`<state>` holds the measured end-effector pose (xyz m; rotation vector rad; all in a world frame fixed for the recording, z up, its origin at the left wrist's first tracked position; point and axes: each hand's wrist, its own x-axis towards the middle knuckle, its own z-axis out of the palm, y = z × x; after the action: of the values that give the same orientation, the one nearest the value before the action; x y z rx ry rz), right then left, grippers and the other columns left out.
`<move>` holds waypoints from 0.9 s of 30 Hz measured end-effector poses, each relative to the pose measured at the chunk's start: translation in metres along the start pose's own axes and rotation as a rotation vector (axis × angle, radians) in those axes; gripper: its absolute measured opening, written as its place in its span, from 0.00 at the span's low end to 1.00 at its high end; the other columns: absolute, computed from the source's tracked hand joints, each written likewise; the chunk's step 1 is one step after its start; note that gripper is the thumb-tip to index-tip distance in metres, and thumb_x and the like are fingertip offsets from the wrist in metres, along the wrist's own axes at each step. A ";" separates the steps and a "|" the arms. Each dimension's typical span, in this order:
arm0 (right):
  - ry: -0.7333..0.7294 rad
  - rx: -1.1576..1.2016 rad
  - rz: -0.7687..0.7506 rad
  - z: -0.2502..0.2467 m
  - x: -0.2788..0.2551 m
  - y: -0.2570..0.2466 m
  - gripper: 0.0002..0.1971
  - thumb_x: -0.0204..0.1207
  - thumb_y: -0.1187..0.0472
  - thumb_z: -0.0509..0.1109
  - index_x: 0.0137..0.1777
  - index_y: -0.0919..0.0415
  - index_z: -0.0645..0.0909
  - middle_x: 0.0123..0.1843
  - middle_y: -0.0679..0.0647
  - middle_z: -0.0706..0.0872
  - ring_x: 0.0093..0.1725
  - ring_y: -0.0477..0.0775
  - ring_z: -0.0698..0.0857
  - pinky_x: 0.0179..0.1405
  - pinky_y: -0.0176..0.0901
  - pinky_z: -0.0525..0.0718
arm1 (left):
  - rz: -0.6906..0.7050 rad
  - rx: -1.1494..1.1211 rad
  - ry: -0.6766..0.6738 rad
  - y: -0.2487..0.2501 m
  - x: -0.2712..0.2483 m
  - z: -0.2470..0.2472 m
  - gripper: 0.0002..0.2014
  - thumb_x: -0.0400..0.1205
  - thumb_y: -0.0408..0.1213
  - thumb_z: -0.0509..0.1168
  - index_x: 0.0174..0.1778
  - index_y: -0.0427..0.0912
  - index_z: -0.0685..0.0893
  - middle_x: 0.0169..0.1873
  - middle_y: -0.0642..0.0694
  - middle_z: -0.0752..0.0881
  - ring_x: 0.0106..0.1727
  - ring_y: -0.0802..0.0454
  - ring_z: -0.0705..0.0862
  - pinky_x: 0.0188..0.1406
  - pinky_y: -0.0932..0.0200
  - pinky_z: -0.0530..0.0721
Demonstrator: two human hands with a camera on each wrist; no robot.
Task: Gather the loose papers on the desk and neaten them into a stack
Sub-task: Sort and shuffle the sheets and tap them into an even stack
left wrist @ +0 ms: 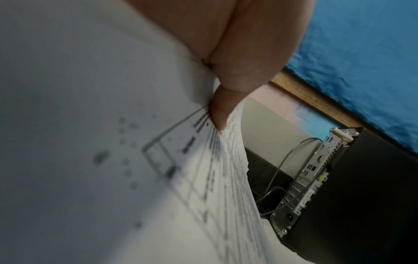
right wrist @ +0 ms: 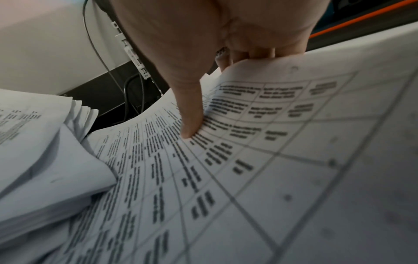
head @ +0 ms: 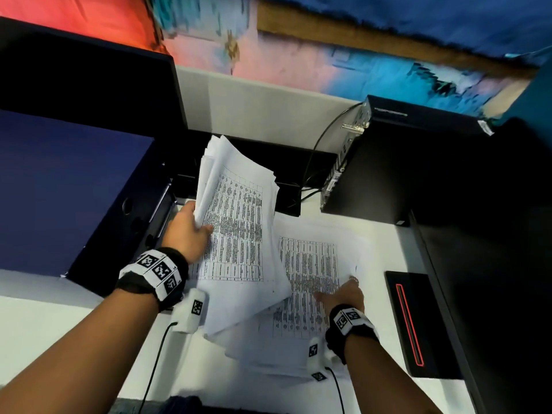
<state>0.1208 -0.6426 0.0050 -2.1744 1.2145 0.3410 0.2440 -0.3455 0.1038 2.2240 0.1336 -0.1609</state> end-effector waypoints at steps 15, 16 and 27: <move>0.542 -0.027 -0.401 -0.140 -0.060 -0.034 0.11 0.80 0.56 0.69 0.48 0.66 0.81 0.44 0.70 0.88 0.48 0.72 0.85 0.46 0.53 0.82 | -0.052 0.171 -0.148 -0.016 -0.014 0.048 0.16 0.80 0.31 0.70 0.62 0.38 0.75 0.45 0.38 0.86 0.42 0.39 0.85 0.42 0.51 0.86; 0.606 -0.003 -0.430 -0.154 -0.065 -0.038 0.11 0.80 0.56 0.70 0.48 0.66 0.82 0.43 0.70 0.88 0.47 0.73 0.86 0.47 0.55 0.82 | -0.051 0.212 -0.144 -0.016 -0.015 0.052 0.14 0.81 0.31 0.69 0.60 0.38 0.75 0.45 0.37 0.86 0.42 0.38 0.85 0.42 0.51 0.86; 0.549 0.525 -0.565 -0.194 -0.066 -0.068 0.07 0.77 0.64 0.74 0.54 0.62 0.86 0.41 0.50 0.87 0.37 0.49 0.87 0.34 0.29 0.83 | -0.021 0.092 -0.377 -0.013 -0.023 0.071 0.21 0.80 0.33 0.65 0.71 0.45 0.76 0.57 0.33 0.88 0.57 0.36 0.88 0.54 0.59 0.85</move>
<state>0.1277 -0.6931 0.2152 -2.0613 0.7589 -0.7675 0.2144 -0.3946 0.0540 2.2413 -0.0587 -0.6028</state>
